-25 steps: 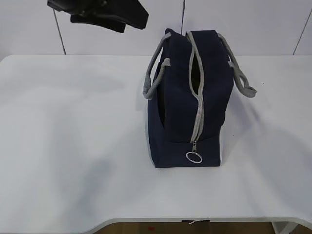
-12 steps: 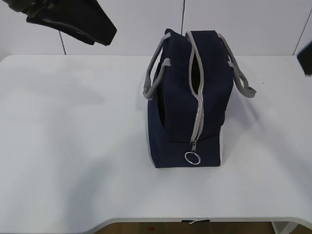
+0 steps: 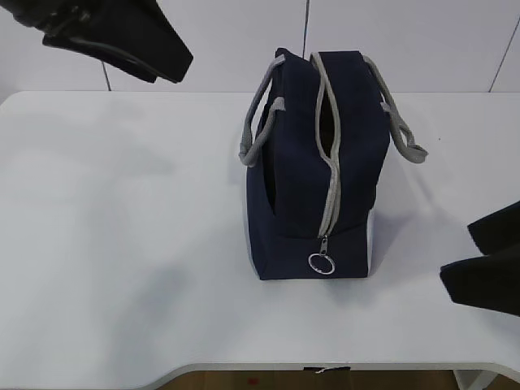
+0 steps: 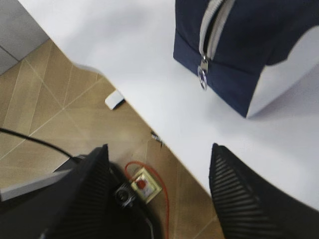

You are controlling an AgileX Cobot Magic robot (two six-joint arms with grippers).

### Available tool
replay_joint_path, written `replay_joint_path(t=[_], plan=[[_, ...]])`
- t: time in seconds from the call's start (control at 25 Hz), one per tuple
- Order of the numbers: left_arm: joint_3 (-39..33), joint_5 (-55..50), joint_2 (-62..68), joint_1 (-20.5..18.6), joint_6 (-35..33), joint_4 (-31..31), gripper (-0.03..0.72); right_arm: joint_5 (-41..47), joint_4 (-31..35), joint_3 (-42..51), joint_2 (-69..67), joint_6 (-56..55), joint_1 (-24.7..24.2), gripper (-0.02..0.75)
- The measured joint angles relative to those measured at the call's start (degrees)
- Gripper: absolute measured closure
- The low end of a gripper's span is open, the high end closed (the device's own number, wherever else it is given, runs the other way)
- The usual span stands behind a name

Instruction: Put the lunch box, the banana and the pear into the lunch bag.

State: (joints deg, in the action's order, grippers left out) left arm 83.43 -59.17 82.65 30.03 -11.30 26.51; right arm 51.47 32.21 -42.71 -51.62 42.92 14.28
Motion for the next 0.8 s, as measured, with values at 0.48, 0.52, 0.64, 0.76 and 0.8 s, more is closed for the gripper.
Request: replay_joint_path(t=[0.48,0.52,0.64,0.76,0.8], plan=[[-3.55,5.10,0.00,0.10,0.51,-0.06,0.400,-11.28,9.44,5.18,-6.25,13.72,0.00,0.237],[-3.55,5.31,0.00,0.10,0.51,-0.48,0.400,-11.39,11.11,5.18,-7.43,16.60,0.00,0.239],[-3.55,5.60,0.00,0.10,0.51,-2.32,0.400,-11.74,17.20,5.18,-11.18,25.30,0.00,0.253],[-3.55,6.00,0.00,0.18,0.54,-3.84,0.400,-11.97,22.01,5.18,-15.14,32.71,0.00,0.257],[-3.55,6.29,0.00,0.18,0.54,-4.30,0.400,-12.09,23.00,5.18,-16.52,34.70,0.00,0.258]])
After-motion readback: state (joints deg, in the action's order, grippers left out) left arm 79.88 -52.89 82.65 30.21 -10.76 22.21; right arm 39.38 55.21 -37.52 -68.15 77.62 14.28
